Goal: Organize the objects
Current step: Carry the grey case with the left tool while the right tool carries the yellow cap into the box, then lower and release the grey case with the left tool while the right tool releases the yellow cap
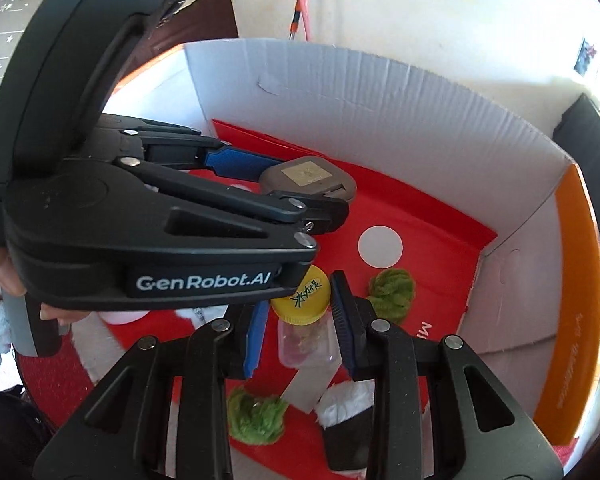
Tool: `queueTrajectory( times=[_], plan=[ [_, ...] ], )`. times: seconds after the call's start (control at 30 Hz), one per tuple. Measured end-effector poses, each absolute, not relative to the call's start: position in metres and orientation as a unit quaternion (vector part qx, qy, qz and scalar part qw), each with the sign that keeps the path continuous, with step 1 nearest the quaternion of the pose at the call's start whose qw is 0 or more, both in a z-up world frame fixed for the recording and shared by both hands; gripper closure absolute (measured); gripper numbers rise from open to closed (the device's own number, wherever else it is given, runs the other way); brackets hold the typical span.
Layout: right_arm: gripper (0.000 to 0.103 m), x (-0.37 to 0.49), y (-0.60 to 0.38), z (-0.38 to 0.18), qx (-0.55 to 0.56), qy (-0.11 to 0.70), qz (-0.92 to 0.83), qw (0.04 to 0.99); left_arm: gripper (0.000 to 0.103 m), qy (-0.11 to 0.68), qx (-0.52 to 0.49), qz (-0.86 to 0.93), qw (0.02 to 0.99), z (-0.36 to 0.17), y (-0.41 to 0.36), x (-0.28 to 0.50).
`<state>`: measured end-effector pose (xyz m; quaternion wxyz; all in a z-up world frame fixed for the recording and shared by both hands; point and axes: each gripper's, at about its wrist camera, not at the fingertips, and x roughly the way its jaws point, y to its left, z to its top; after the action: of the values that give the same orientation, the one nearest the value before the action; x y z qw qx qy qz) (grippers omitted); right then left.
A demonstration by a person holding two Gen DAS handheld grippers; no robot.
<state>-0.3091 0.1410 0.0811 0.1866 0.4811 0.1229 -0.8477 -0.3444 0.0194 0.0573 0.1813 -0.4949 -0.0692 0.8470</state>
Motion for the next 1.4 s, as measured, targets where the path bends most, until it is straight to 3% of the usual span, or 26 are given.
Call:
queueTrajectory(
  times=[0.47, 1.4],
  plan=[
    [0.074, -0.328, 0.148, 0.067, 0.522, 0.103, -0.826, 0.187, 0.051, -0.093, -0.519, 0.83, 0.185, 0.039, 0.007, -0.347],
    [0.074, -0.319, 0.152, 0.054, 0.544, 0.14, -0.81, 0.168, 0.051, -0.09, -0.512, 0.835, 0.183, 0.038, 0.01, -0.34]
  ],
)
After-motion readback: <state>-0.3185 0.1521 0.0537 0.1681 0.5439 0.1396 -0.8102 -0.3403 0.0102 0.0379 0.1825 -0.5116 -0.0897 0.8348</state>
